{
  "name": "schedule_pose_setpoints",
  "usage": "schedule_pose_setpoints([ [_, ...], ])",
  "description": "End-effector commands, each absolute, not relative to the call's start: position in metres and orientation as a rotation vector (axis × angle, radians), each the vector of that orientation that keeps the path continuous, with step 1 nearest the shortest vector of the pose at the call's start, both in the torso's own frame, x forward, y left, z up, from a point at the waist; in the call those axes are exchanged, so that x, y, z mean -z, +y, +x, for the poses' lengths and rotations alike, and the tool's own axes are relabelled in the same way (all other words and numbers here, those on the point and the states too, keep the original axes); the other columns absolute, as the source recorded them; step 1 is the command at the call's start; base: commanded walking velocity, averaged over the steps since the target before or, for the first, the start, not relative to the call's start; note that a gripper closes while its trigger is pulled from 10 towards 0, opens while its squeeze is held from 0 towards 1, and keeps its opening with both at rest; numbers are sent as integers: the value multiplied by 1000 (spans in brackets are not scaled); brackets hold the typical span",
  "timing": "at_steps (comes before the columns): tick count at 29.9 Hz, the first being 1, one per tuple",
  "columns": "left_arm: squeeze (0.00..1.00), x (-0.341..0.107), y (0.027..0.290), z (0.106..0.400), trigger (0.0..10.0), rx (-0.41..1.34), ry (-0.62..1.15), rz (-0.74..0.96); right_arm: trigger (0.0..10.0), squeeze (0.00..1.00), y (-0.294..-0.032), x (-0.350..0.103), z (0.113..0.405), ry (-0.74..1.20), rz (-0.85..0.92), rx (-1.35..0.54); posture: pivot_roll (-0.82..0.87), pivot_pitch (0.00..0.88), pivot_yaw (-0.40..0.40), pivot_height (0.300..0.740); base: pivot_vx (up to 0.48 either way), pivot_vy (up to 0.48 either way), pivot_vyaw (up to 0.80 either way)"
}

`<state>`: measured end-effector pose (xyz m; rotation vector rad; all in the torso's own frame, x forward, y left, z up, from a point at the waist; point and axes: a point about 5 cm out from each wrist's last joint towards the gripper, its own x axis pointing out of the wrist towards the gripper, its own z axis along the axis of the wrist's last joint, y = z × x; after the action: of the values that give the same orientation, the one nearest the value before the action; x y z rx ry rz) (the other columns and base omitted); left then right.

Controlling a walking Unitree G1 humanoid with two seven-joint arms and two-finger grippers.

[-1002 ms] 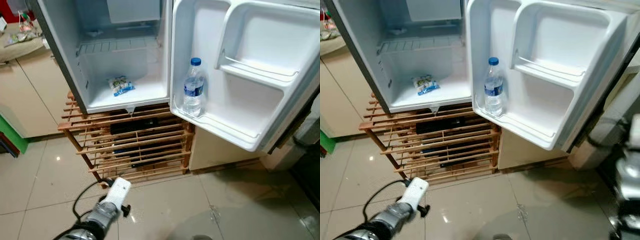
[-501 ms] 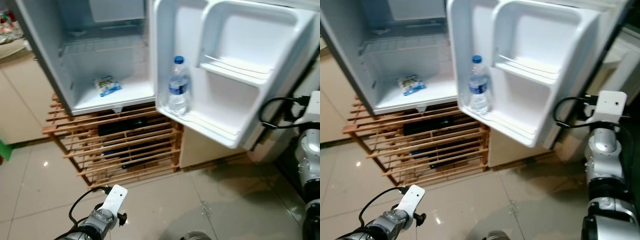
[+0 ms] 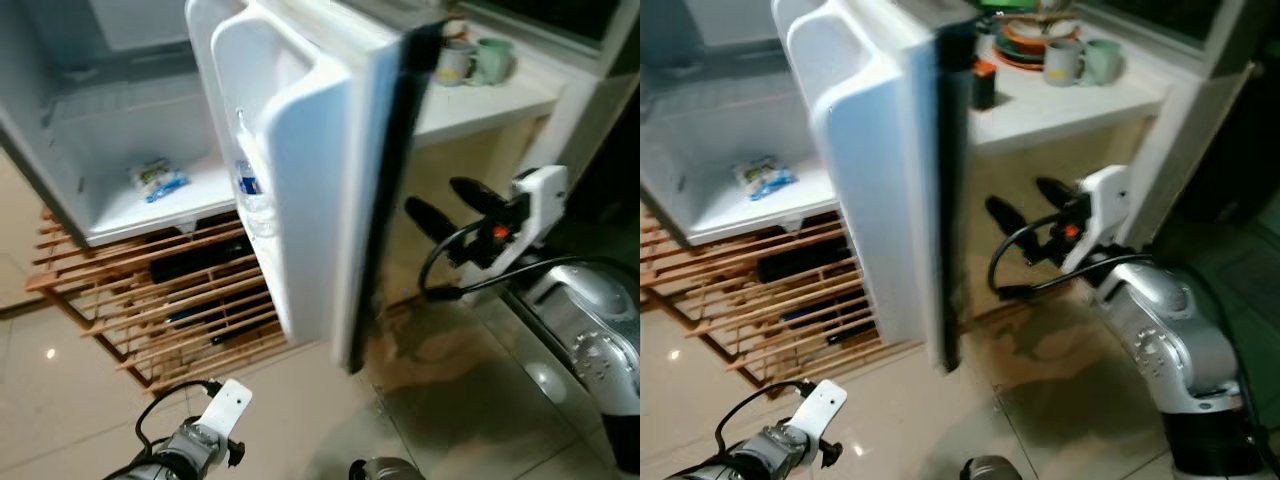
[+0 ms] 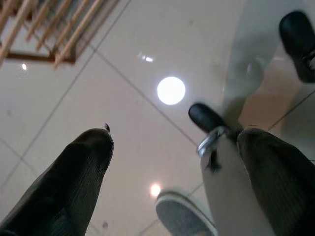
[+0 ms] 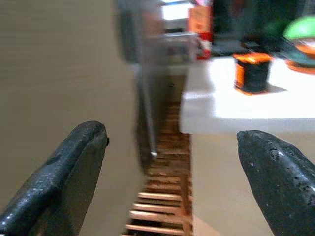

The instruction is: Restocking fridge

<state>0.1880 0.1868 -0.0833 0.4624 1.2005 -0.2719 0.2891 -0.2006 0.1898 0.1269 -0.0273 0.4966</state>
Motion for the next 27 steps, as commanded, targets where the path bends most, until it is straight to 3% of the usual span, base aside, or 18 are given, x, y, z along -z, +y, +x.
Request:
schedule_pose_setpoints([
  [1, 0, 83, 189, 187, 10000, 287, 1209, 465, 10000, 0, -206, -187, 293, -4, 134, -433, -209, 0, 42, 740, 0, 0, 0],
  [14, 0, 79, 190, 197, 10000, 251, 1164, 449, 10000, 0, -202, -161, 305, 50, 77, -276, -192, 0, 41, 740, 0, 0, 0],
  [15, 0, 68, 186, 217, 10000, 211, 1073, 418, 10000, 0, -203, -152, 308, 56, 40, -191, -178, 0, 29, 740, 0, 0, 0],
  [16, 0, 68, 186, 217, 10000, 211, 1073, 418, 10000, 0, -203, -152, 308, 56, 40, -191, -178, 0, 29, 740, 0, 0, 0],
  [17, 0, 51, 178, 245, 10000, 180, 938, 375, 10000, 0, -200, -141, 309, 67, 24, -124, -162, 0, 17, 740, 0, 0, 0],
  [21, 0, 25, 163, 279, 10000, 184, 768, 317, 10000, 0, -191, -127, 307, 94, 34, -114, -145, 0, 5, 740, 0, 0, 0],
  [22, 0, 6, 151, 299, 10000, 215, 661, 290, 10000, 0, -184, -118, 305, 128, 51, -141, -134, 0, -1, 740, 0, 0, 0],
  [27, 0, -14, 136, 318, 10000, 263, 558, 271, 10000, 0, -172, -115, 304, 128, 67, -210, -107, 0, -5, 740, 0, 0, 0],
])
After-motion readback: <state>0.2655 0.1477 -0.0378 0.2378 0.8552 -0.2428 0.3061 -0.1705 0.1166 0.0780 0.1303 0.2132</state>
